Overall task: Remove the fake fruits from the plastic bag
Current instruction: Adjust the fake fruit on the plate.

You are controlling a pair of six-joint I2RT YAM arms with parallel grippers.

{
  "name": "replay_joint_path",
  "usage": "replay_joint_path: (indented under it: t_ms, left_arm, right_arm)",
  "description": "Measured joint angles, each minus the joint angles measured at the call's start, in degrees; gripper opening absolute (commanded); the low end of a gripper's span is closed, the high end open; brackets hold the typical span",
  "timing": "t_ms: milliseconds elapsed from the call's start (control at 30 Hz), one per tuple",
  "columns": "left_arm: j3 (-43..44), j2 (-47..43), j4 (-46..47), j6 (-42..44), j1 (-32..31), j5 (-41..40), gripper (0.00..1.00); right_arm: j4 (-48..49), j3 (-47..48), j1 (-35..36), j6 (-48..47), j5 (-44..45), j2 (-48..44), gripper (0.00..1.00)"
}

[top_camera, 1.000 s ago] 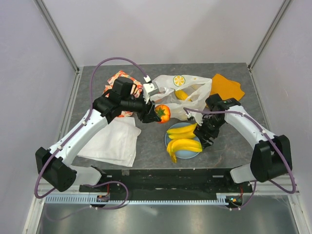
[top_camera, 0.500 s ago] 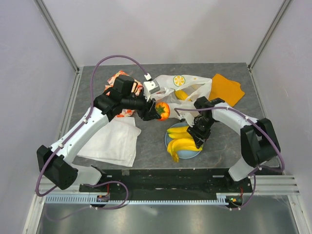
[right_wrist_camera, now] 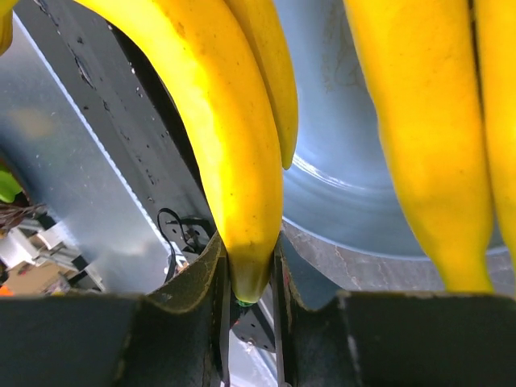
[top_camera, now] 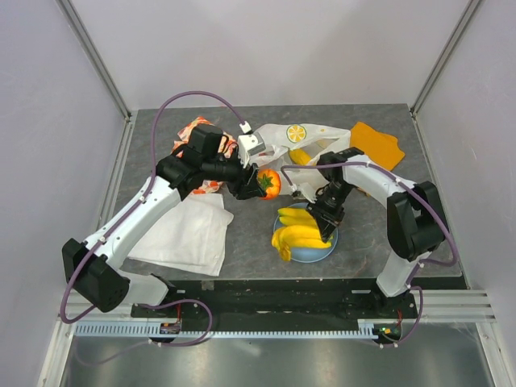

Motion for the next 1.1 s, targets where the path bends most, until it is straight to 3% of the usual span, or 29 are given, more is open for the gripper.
replay_joint_path:
  t_ms: [467, 1100]
  left_arm:
    - [0.0, 0.0, 0.1, 0.0, 0.0, 0.0, 0.02]
    - [-1.0, -0.2, 0.3, 0.0, 0.9, 0.0, 0.02]
  right_arm:
    - [-1.5, -4.5, 0.3, -0.4, -1.3, 3.1, 0.22]
    - [-2.8, 0.1, 0.3, 0.3, -1.0, 9.5, 0.23]
